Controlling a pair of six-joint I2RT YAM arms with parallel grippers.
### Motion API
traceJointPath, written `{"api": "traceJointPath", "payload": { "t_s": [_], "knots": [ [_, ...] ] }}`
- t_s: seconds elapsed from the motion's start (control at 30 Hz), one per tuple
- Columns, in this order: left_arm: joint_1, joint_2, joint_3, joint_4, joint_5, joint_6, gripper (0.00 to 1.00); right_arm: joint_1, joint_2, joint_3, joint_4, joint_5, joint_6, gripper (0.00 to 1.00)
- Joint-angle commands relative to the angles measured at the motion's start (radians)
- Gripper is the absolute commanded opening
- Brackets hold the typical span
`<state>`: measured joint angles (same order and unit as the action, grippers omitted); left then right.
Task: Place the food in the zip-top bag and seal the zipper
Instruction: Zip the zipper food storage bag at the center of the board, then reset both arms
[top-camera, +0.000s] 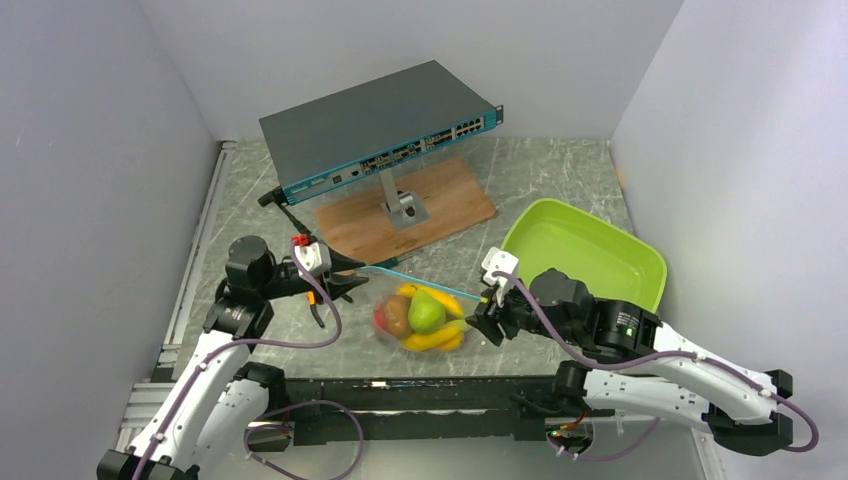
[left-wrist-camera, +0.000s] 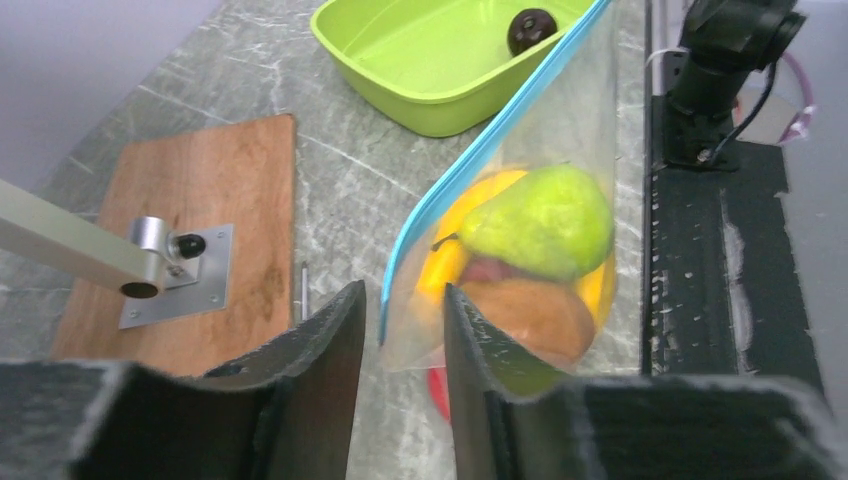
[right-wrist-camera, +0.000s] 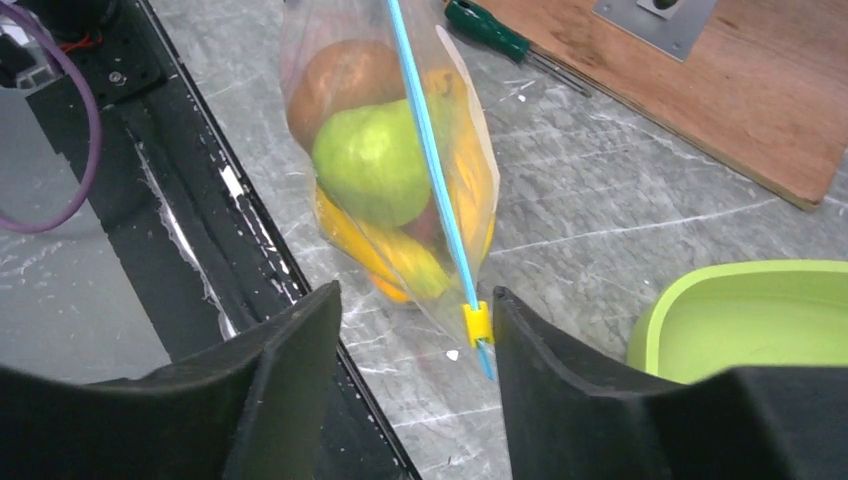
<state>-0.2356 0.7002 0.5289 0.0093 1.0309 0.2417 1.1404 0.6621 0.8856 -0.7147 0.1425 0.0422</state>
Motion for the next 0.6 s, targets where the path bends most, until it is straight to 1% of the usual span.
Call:
{"api": "traceJointPath", "payload": {
  "t_s": [0.0,0.1,0.13,0.17,0.2,0.23,0.27,0.3,0.33,0.37,0.4,0.5,0.57],
  "knots": [
    [-0.017,-0.017,0.051,-0.007,0.053,-0.006,0.44,0.002,0.013,0.007,0.077,-0.036,0.010,0.62],
    [-0.017,-0.050,0.051,-0.008,0.043,-0.012,0.53,0.002,0.019,0.013,0.093,-0.019,0.005,0.68],
    [-0.017,-0.063,0.053,-0.027,0.034,-0.012,0.58,0.002,0.021,0.013,0.098,-0.009,0.004,0.70],
    [-0.017,-0.076,0.057,-0.045,0.024,-0.011,0.64,0.001,0.024,0.016,0.102,0.005,0.003,0.72],
    [-0.017,-0.092,0.060,-0.055,0.006,-0.014,0.75,0.002,0.028,0.018,0.110,0.025,0.005,0.74],
    [-0.017,-0.106,0.065,-0.069,-0.019,-0.016,0.95,0.002,0.033,0.021,0.117,0.058,0.010,0.77],
    [-0.018,-0.125,0.074,-0.088,-0.060,-0.018,0.99,0.003,0.037,0.025,0.124,0.095,0.019,0.79],
    [-0.017,-0.145,0.080,-0.099,-0.100,-0.029,1.00,0.003,0.043,0.032,0.130,0.133,0.027,0.81],
    [-0.017,-0.165,0.088,-0.108,-0.147,-0.044,1.00,0.002,0.046,0.040,0.136,0.167,0.034,0.88],
    [-0.017,-0.195,0.099,-0.116,-0.191,-0.061,1.00,0.002,0.052,0.051,0.141,0.206,0.039,0.97],
    [-0.018,-0.218,0.111,-0.121,-0.245,-0.084,1.00,0.002,0.060,0.063,0.145,0.226,0.042,0.99],
    [-0.017,-0.266,0.184,-0.156,-0.392,-0.168,1.00,0.002,0.089,0.118,0.140,0.313,0.055,1.00],
    [-0.018,-0.284,0.253,-0.190,-0.466,-0.224,1.00,0.002,0.101,0.165,0.135,0.359,0.066,1.00]
  ]
}}
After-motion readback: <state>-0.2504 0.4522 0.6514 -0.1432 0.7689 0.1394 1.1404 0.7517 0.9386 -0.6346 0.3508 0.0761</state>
